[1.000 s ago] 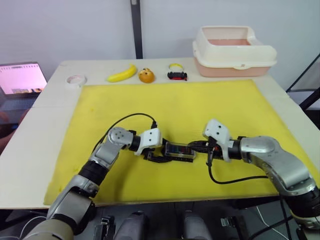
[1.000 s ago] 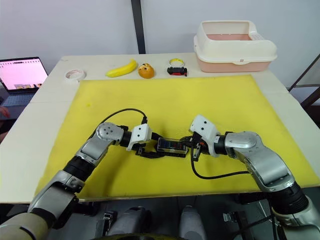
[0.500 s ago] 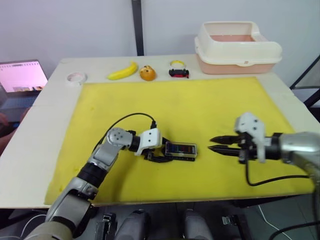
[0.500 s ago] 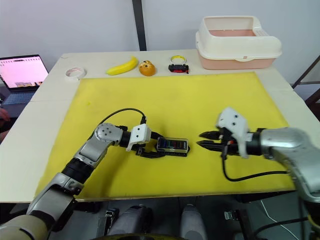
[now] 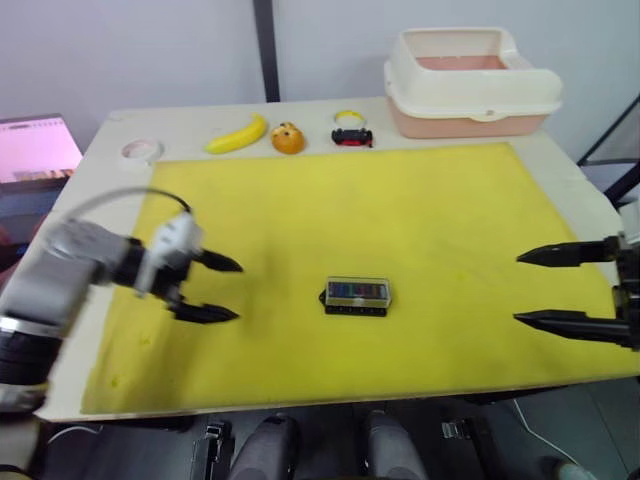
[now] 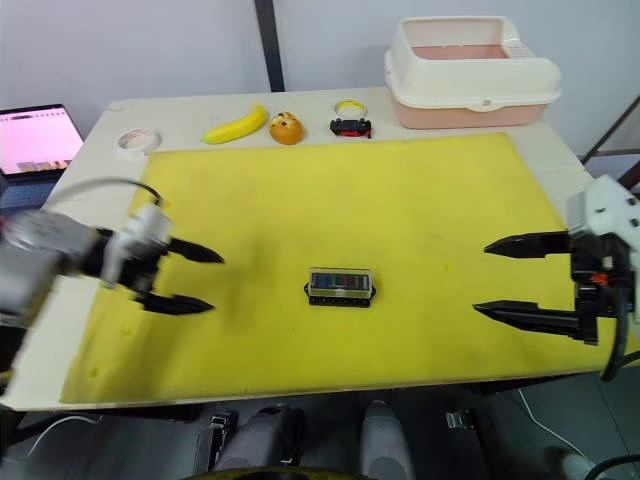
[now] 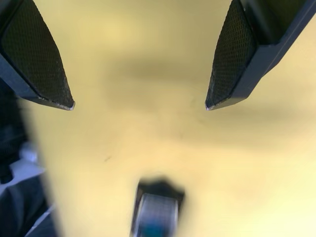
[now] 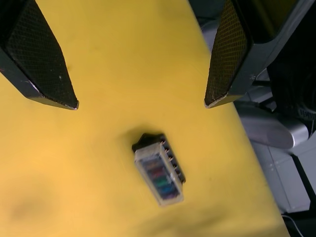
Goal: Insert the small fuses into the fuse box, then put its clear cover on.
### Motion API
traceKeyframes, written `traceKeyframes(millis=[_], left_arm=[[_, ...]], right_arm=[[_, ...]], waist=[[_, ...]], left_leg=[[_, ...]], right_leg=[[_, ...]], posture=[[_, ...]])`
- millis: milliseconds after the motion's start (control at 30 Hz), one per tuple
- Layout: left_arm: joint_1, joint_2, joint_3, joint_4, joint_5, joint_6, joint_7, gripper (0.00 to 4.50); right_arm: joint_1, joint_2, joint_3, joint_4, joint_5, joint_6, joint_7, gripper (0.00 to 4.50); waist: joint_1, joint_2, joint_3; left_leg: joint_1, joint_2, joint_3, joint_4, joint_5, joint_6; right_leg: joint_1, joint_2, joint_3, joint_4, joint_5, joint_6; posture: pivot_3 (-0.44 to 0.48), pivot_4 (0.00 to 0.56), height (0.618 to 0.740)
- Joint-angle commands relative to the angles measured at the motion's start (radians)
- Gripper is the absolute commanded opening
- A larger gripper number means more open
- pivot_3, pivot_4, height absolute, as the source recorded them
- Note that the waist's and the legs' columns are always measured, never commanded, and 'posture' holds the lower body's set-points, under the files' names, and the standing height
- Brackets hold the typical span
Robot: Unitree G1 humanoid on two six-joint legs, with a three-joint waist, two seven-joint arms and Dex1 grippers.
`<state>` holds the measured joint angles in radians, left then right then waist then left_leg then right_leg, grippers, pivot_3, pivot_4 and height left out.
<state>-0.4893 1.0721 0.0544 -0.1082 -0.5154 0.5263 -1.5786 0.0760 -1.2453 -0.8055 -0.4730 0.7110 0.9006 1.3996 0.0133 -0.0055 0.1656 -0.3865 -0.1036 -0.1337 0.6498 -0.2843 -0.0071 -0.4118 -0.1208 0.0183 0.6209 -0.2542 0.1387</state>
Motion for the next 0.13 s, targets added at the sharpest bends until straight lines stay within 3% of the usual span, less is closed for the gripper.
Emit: traceKeyframes(millis=[33, 133], left_arm=[[-0.019, 0.049, 0.071, -0.009, -0.066, 0.049, -0.019, 4.46], [0.003, 0.061, 0.091, -0.031, -0.081, 0.028, -0.022, 4.46]], right_arm=[[0.022, 0.002, -0.053, 0.003, -0.022, -0.032, 0.018, 4.36], [0.035, 0.018, -0.030, -0.004, -0.031, -0.060, 0.003, 4.36]], waist=[[0.004, 0.001, 0.001], [0.002, 0.001, 0.001]], left_leg=[[0.000, -0.001, 0.000, 0.000, 0.000, 0.000], [0.000, -0.002, 0.000, 0.000, 0.000, 0.000]], right_leg=[[0.001, -0.001, 0.000, -0.001, 0.000, 0.000], [0.001, -0.002, 0.000, -0.001, 0.000, 0.000]], posture=[[0.000, 0.150, 0.740], [0.000, 0.150, 0.740]])
